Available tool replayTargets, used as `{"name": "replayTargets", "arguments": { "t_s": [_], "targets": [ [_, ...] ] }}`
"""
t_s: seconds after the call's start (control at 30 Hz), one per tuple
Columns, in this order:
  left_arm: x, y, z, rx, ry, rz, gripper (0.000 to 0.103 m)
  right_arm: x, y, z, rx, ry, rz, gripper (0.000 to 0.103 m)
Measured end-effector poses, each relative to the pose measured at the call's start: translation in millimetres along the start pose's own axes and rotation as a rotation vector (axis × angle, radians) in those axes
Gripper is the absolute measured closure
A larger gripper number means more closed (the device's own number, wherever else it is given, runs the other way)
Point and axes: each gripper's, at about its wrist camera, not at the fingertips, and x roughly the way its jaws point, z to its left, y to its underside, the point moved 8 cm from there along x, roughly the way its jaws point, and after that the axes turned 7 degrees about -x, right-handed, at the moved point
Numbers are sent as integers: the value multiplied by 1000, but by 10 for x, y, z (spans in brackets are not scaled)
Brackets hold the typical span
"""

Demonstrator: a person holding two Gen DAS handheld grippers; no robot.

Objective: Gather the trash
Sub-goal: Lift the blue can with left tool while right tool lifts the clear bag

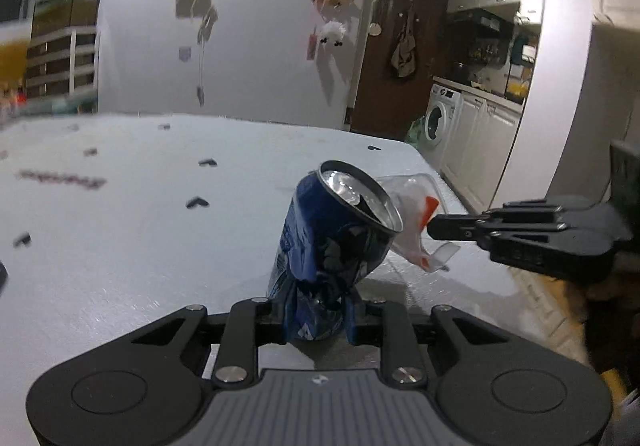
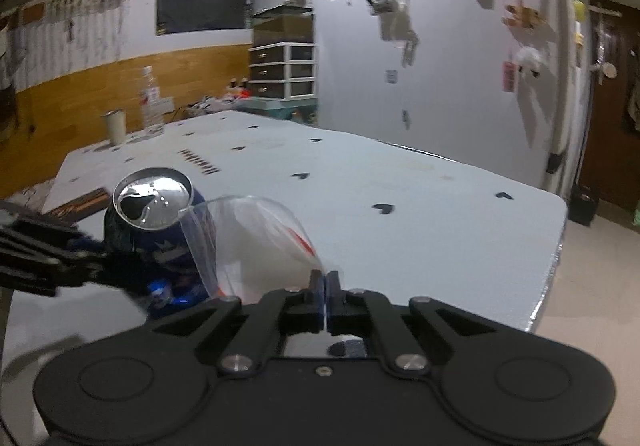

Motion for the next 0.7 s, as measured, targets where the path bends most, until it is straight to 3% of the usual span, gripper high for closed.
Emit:
{"name": "replayTargets", "arguments": {
  "t_s": [0.2, 0.37, 0.5, 0.6, 0.7],
  "targets": [
    [80, -30, 13, 111, -86, -83, 57, -21, 13, 86, -15, -6, 13, 102],
    [215, -86, 20, 154, -121, -110, 56, -40, 28, 117, -9, -19, 28, 102],
    [272, -200, 20, 172, -119, -144, 58, -50, 26, 116, -3, -31, 36, 102],
    [305, -244, 12, 172, -106, -150, 69, -76, 11, 98, 5, -34, 37, 101],
    [286, -277, 39, 142, -91, -163, 74, -133, 7, 47, 53, -58, 39, 101]
  ]
}}
